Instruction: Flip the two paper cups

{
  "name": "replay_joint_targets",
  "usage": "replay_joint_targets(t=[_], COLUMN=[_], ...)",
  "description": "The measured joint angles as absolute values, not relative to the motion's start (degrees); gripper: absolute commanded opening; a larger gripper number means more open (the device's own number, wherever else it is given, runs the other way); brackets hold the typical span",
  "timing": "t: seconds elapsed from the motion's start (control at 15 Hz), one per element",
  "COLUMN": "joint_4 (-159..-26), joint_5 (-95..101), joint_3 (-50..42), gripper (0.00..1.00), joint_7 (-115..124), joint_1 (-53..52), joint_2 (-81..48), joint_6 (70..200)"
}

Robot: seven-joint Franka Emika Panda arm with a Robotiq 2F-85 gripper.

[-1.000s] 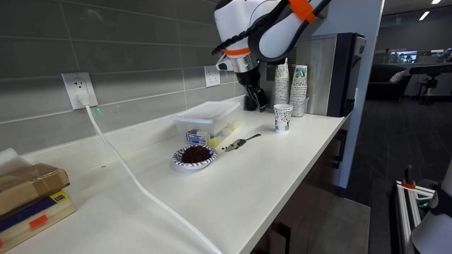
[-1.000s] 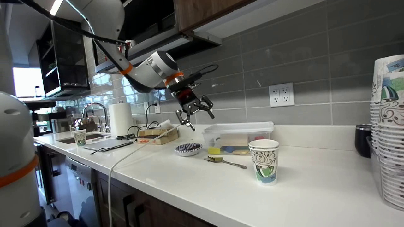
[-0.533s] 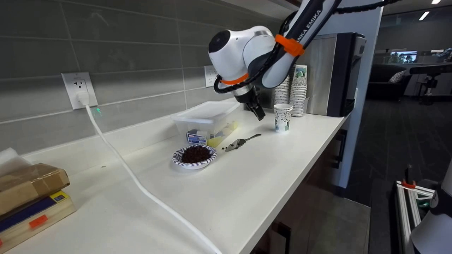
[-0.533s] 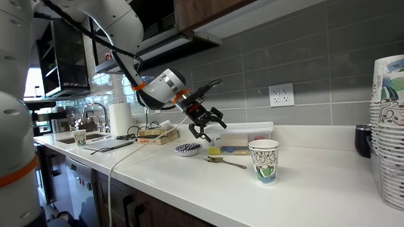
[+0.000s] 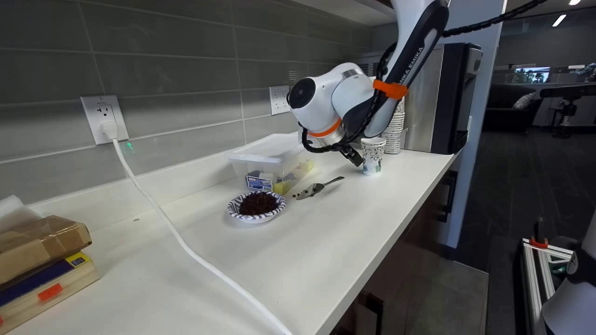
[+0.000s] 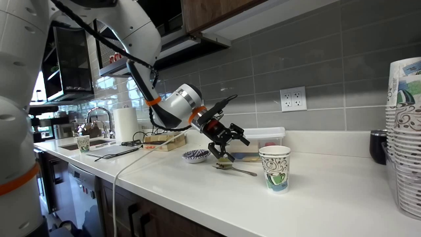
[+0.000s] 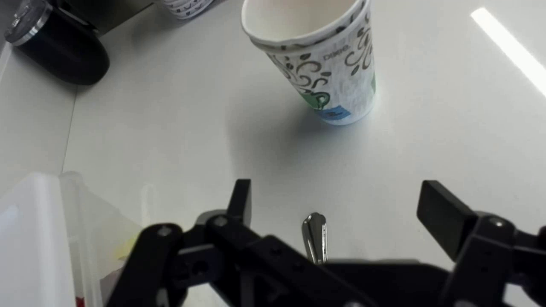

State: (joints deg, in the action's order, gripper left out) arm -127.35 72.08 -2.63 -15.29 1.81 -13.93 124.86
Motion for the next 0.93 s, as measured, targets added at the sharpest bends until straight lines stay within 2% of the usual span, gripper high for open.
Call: replay_joint_targets(t=[0.93], joint_4=[-128.12], joint_5=[79.68], joint_3=[-4.92], gripper=[1.00], joint_7=[-10.24], joint_1=[5.76], joint_2=[-21.68], joint_6=[124.59])
